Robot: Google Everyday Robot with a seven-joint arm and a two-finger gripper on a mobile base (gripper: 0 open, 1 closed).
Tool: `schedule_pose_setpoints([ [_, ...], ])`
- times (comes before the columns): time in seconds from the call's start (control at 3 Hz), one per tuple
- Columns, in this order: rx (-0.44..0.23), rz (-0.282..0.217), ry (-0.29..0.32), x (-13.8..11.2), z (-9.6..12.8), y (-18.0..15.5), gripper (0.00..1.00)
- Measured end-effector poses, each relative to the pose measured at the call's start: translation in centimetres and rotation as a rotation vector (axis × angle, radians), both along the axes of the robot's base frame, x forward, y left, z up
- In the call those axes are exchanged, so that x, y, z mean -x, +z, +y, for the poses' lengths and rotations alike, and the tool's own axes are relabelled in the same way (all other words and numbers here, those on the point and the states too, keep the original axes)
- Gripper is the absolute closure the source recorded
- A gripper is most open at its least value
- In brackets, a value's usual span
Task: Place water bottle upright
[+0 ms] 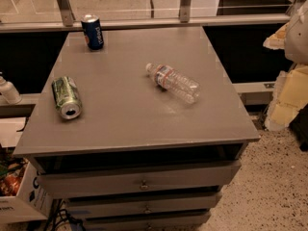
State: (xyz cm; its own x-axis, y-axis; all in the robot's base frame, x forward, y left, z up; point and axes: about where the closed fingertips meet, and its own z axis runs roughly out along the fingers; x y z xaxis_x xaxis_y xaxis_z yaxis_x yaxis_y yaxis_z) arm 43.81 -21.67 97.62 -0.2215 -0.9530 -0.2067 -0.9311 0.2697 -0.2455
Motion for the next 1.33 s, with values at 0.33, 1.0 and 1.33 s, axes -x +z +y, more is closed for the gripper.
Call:
schedule_pose_setpoints([
  [0.33, 0.0, 0.0, 0.0, 0.0, 0.0, 0.0, 0.0],
  [1.0, 0.062, -0.047, 0.013, -2.7, 2.2, -2.1, 0.0],
  [1.33, 0.081, -0.051, 0.01, -4.6, 3.2, -3.7, 0.0],
])
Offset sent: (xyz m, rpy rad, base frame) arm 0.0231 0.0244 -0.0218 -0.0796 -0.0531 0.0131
